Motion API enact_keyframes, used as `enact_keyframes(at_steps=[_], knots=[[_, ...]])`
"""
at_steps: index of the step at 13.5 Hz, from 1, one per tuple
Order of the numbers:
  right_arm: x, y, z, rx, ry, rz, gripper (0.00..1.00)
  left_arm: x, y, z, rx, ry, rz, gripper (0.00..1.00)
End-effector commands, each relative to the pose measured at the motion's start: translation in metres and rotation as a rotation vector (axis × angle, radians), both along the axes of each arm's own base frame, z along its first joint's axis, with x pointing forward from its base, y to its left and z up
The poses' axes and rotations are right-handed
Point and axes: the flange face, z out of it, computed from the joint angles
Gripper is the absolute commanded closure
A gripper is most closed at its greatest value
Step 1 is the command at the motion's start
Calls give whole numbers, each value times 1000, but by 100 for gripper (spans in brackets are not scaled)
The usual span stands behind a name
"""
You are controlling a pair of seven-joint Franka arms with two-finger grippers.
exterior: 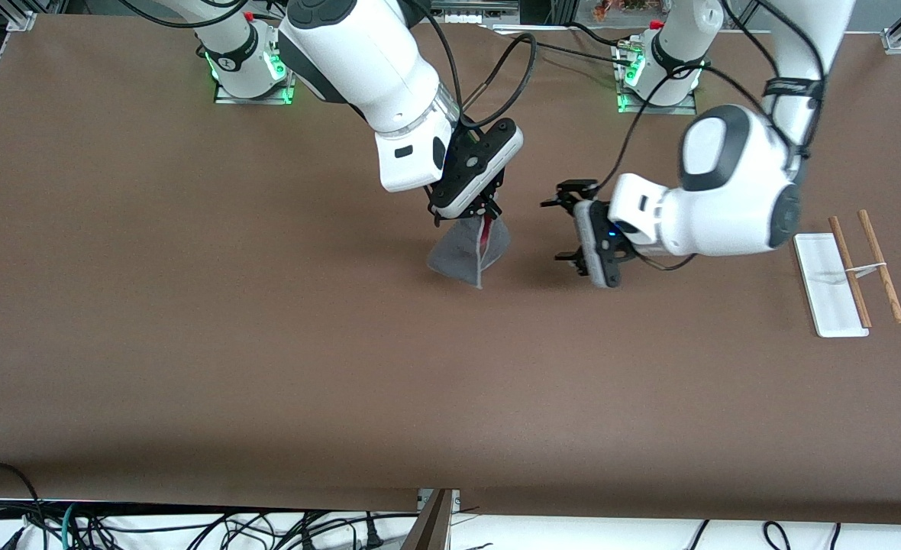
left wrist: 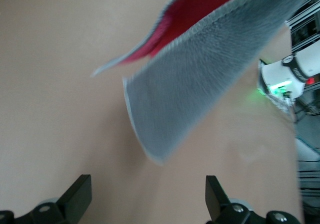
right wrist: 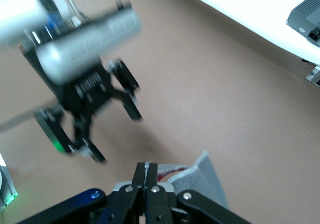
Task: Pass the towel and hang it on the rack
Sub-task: 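Grasp the hanging towel with the left gripper beside the right gripper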
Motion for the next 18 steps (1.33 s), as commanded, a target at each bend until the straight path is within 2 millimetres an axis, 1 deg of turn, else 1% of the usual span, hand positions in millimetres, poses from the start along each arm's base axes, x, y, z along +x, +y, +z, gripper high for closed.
enact_keyframes(at_steps=[1,2,3,4,5,6,7,16,17,18], knots=[[0,2,5,18,-3,-8,100,-22,-25,-21,-89,-97,10,0],[-1,3,5,19,-2,-7,100,-26,-32,-28,-112,-126,17,1],[0,2,5,17,-2,-8,100,-27,-34,-32,-138,-130,18,1],[0,2,5,18,-3,-8,100,-27,-35,-30,-150,-151,-1,16],[0,1,5,18,-2,-11,100,-27,-34,-28,-161,-187,-39,55],[0,1,5,17,-1,-11,100,-26,-33,-29,-169,-205,-56,90],[0,1,5,17,-1,-10,100,-26,-33,-31,-169,-203,-57,100],[2,0,4,16,-2,-12,100,-24,-27,-33,-167,-198,-59,100],[4,-3,4,16,0,-16,94,-23,-25,-33,-166,-194,-65,100],[5,-4,3,16,2,-19,79,-21,-20,-31,-170,-185,-61,100]])
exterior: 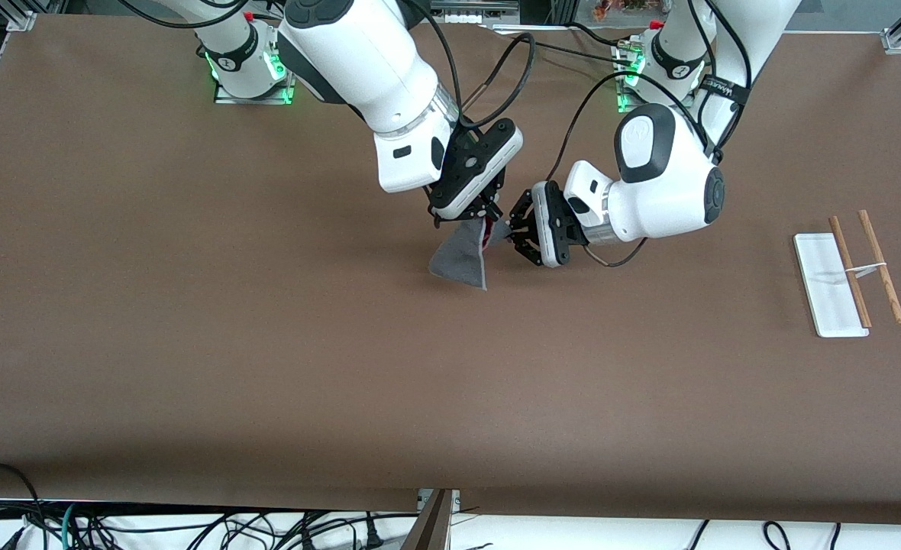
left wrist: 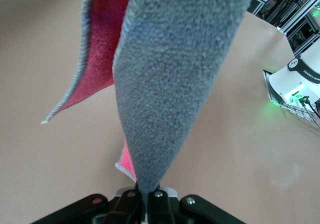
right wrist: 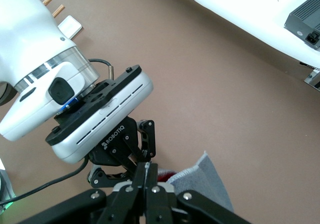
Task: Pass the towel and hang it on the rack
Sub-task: 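Grasp the hanging towel with the left gripper beside the right gripper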
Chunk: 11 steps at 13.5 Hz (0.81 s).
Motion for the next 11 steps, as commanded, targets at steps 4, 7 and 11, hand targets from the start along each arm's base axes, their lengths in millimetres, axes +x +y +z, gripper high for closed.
enact_keyframes(at_steps=[4,7,11], knots=[[7,-8,2,4,8,-20,0,3,18,4,-27,19,-21,100],[12,-14,2,0,10,-29,0,12,44,7,42,10,-76,100],[35,-61,-7,-121,79,-80,0,43,150,20,140,77,-125,100]])
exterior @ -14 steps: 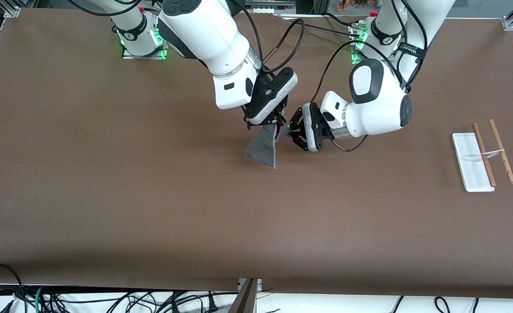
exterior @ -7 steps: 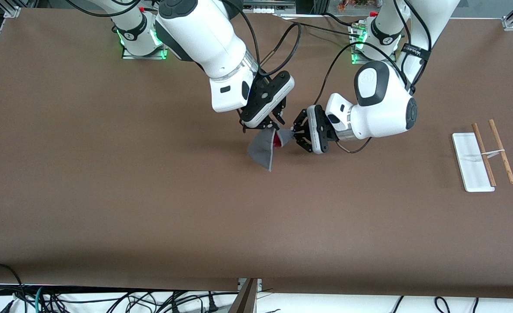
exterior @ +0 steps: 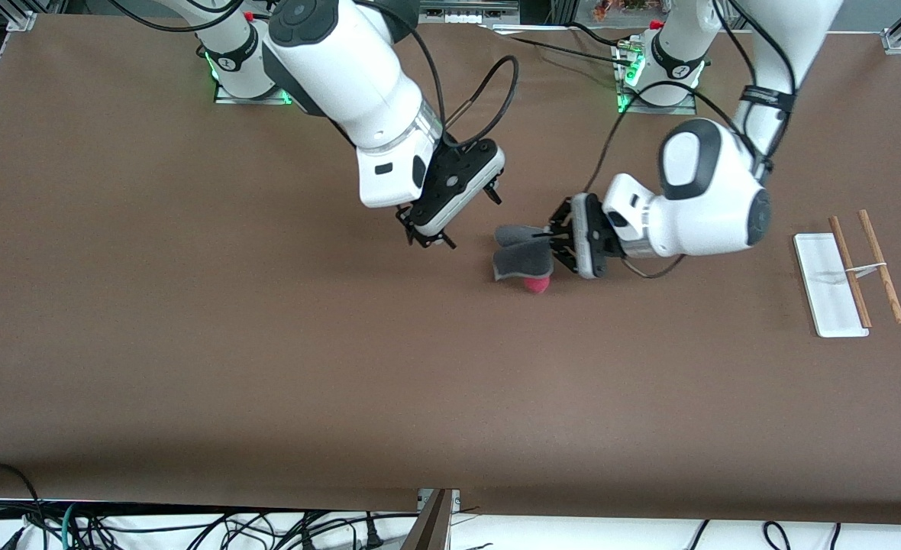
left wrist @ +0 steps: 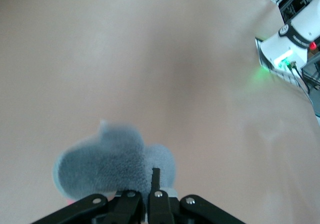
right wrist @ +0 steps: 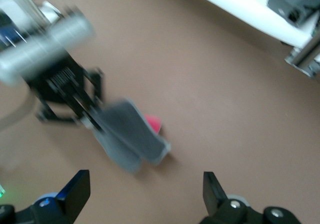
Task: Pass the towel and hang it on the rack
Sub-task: 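Release the towel from the right gripper while the left gripper carries it to the rack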
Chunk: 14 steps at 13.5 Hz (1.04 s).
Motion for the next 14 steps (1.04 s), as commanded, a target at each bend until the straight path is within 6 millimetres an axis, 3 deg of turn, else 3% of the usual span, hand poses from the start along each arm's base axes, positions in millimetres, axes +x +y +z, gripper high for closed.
enact_keyframes(at_steps=[1,4,6,7,9,10,12,14], knots=[[18,-47,20,-66,6,-69,0,28,89,25,82,22,-22,100],[38,-108,6,-219,110,-149,0,53,197,45,237,30,-4,100],[55,-157,6,-277,147,-216,0,52,262,50,341,34,32,100],[63,-183,4,-294,179,-247,0,48,293,49,403,41,48,100],[66,-235,36,-297,169,-322,0,35,357,45,476,62,103,100],[67,-261,42,-304,171,-366,0,28,387,43,519,74,123,100],[62,-316,62,-308,154,-457,0,11,438,34,558,109,174,100],[66,-378,61,-312,178,-548,0,-3,478,26,593,124,189,100]])
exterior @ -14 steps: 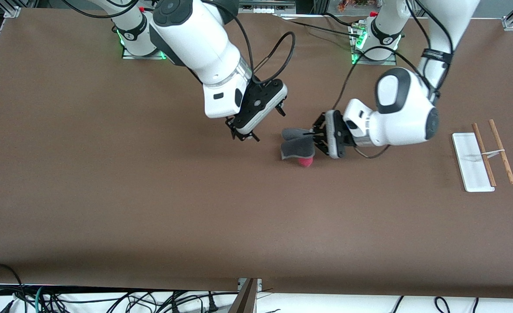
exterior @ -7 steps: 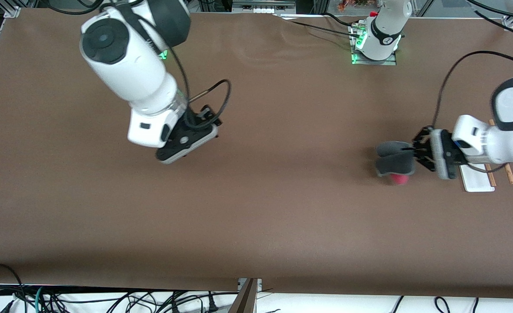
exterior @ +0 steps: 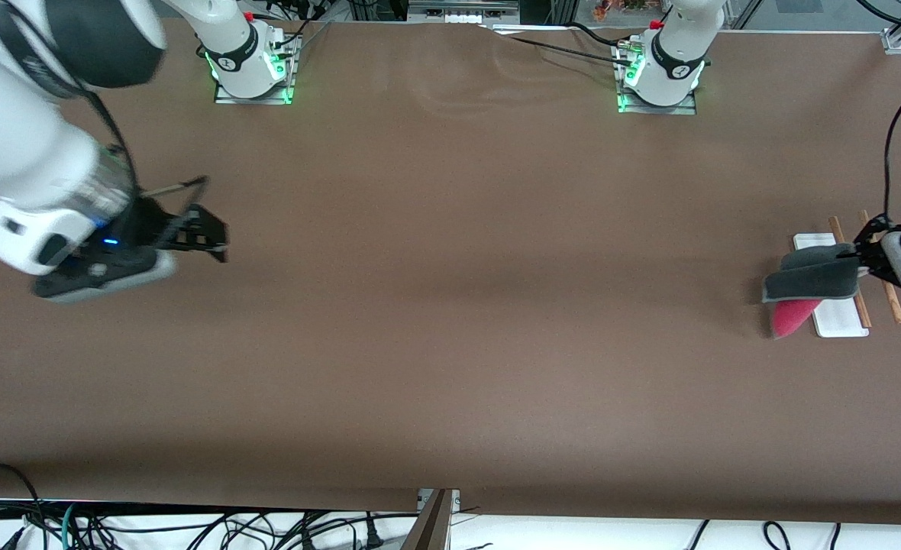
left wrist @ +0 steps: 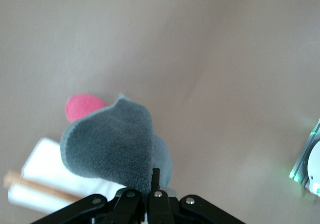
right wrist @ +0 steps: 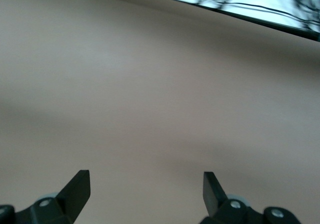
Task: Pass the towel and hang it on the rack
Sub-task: 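Release the towel from the right gripper while the left gripper carries it to the rack, then lower the towel over the wooden rods and open the left gripper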
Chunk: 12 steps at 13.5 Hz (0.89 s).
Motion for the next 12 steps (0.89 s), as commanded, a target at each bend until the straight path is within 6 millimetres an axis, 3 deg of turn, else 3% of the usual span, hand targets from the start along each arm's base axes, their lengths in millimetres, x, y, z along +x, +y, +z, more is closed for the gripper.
enact_keyframes(at_steps=[1,4,7,9,12], knots=[[-17,-60,4,-20,25,-89,0,-5,44,-2,55,0,-17,100],[-38,-91,12,-94,23,-134,0,-8,95,6,148,-9,-40,100],[-53,-107,3,-124,65,-150,0,-30,145,-25,161,13,10,100],[-62,-111,4,-130,110,-137,0,-33,162,-44,167,-12,19,100],[-77,-118,8,-99,183,-159,0,-34,169,-67,154,-14,30,100]])
